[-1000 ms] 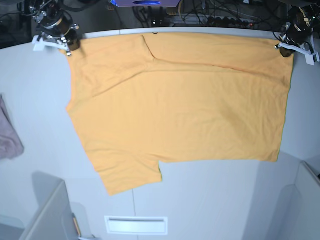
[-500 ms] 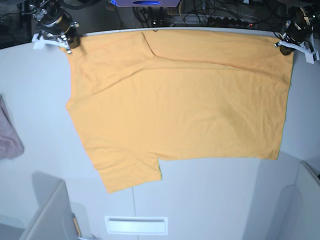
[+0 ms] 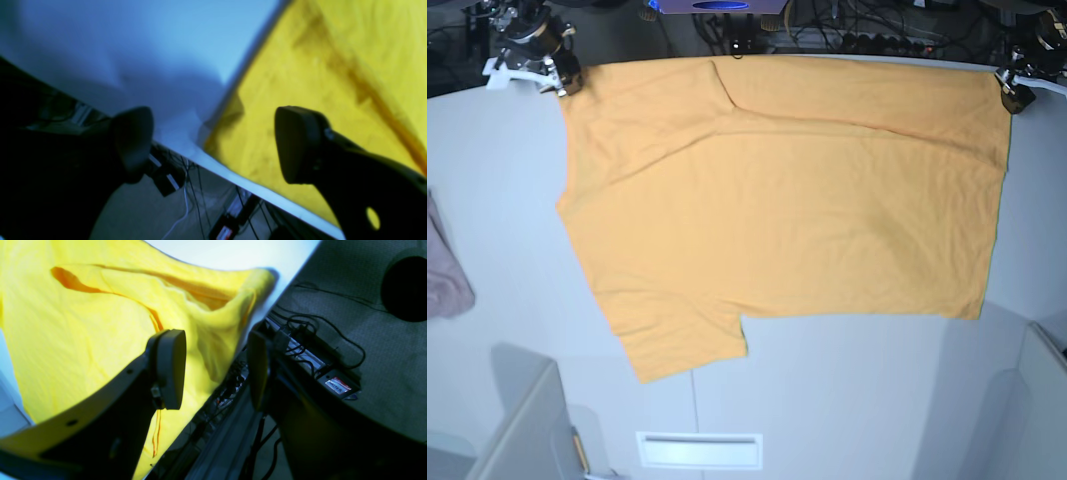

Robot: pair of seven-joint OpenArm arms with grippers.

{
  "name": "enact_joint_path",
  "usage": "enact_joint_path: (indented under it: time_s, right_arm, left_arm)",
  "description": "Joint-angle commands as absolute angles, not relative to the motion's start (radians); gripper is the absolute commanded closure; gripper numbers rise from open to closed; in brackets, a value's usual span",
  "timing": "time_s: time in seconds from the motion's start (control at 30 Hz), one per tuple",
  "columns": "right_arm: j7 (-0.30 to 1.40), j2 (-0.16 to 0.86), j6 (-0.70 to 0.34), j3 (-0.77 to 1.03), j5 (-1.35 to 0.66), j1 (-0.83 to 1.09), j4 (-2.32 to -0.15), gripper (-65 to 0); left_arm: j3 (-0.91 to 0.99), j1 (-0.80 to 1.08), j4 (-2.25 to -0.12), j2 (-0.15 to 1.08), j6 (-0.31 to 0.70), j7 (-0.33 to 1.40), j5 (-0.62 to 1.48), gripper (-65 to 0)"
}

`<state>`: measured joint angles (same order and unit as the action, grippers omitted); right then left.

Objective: Fold the T-shirt properly
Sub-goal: 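Drag the held shirt edge back toward the robot, then release, then reach both grippers to the shirt's hem corners and grasp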

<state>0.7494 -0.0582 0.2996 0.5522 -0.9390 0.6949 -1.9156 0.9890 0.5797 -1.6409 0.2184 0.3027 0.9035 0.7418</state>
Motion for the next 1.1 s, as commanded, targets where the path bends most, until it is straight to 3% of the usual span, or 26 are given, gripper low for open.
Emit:
enact_joint_path:
  time_s: [0.0,0.23,0.43,0.53,0.7,0.73,0.97,1.07]
  right_arm:
    - [0.742,-0.054,0.295,0.558,-0.944,0.707,-1.937,-28.5]
    - [0.745,-0.044,0.297,0.705,-0.943,0.673,-1.974,-28.5]
    - [0.750,0.079,0.295,0.725,-0.941,0.519,-1.900,-29.0]
    - [0.746,0.147,0.294,0.650,-0.941,0.430,-1.819,-29.0]
    - [0.739,0.203,0.294,0.521,-0.941,0.242,-1.684,-28.7]
    - [0.739,0.211,0.294,0.507,-0.940,0.194,-1.653,-28.7]
    - [0.668,0.246,0.289,0.372,-0.817,-0.085,-1.435,-29.4]
    - [0.653,0.246,0.197,0.332,-0.766,-0.205,-1.293,-29.4]
  left_arm:
    - [1.012,0.588,-1.659,0.234,0.306,0.889,0.754,-56.4]
    - [1.133,0.587,-1.759,0.237,0.306,0.889,0.754,-56.3]
    - [1.076,0.522,-1.839,0.265,0.306,0.889,0.745,-55.3]
    - [0.992,0.481,-1.844,0.268,0.306,0.888,0.743,-42.6]
    - [0.878,0.384,-1.842,0.289,0.302,0.888,0.743,-2.6]
    - [0.855,0.363,-1.842,0.297,0.302,0.888,0.743,0.0]
    - [0.779,0.292,-1.827,0.318,0.302,0.888,0.739,0.0]
    - [0.756,0.269,-1.813,0.335,0.302,0.888,0.696,0.0]
